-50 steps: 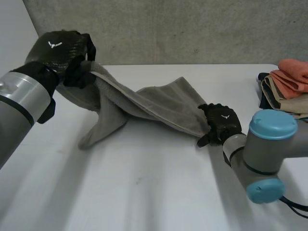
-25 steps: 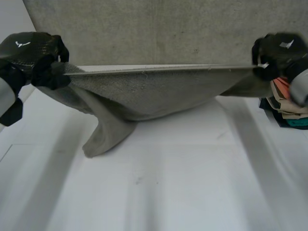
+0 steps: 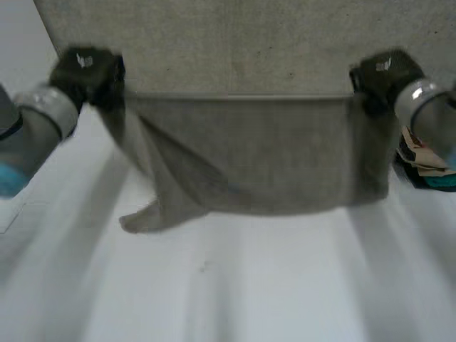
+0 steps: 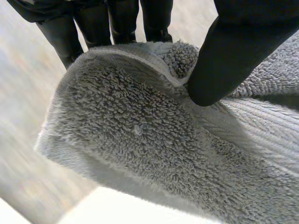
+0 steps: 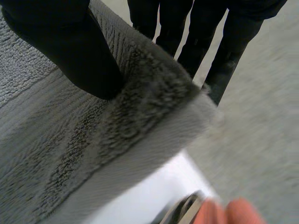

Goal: Fold the laundry.

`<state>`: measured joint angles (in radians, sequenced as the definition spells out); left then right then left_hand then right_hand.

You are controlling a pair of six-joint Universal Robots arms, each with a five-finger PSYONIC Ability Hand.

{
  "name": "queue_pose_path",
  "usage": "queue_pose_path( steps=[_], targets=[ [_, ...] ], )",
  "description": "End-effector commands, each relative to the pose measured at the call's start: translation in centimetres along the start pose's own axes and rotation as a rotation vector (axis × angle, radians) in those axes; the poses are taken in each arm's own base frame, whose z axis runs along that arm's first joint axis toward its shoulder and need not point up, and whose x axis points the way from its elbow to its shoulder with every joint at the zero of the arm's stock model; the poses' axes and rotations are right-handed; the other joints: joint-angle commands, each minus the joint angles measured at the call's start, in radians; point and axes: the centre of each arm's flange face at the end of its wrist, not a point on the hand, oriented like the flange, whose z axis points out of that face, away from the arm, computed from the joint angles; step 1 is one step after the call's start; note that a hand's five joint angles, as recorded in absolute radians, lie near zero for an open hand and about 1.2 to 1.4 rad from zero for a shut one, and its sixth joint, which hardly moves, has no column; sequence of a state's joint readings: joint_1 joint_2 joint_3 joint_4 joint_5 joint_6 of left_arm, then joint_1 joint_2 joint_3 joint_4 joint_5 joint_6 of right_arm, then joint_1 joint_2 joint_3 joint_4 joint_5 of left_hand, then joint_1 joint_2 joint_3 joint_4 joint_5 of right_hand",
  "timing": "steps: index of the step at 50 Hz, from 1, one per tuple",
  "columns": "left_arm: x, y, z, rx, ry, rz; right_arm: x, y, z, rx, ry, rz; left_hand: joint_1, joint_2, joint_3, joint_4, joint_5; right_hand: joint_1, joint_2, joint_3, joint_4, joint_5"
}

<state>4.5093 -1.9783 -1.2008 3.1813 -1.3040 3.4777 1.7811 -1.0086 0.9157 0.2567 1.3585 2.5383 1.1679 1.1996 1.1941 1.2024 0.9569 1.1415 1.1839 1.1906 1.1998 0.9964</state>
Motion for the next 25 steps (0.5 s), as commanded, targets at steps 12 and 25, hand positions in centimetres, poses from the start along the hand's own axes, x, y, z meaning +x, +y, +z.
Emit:
queue_pose_path(
  steps=[12, 25],
  targets=[
    [-6.3, -10.8, 2.5, 0.572, -0.303, 0.016, 5.5, -12.2, 0.5, 0.784, 0.419, 0.184, 0.228, 0.197, 0.202, 0.194, 0.265, 0.255, 0.212, 0.206, 0.196, 0.225],
    [-0.9, 3.3, -0.8, 0.103, -0.172, -0.037, -2.4, 0.4, 1.9, 0.338, 0.096, 0.181, 0.228, 0.197, 0.202, 0.194, 0.265, 0.255, 0.212, 0.206, 0.196, 0.225]
  ],
)
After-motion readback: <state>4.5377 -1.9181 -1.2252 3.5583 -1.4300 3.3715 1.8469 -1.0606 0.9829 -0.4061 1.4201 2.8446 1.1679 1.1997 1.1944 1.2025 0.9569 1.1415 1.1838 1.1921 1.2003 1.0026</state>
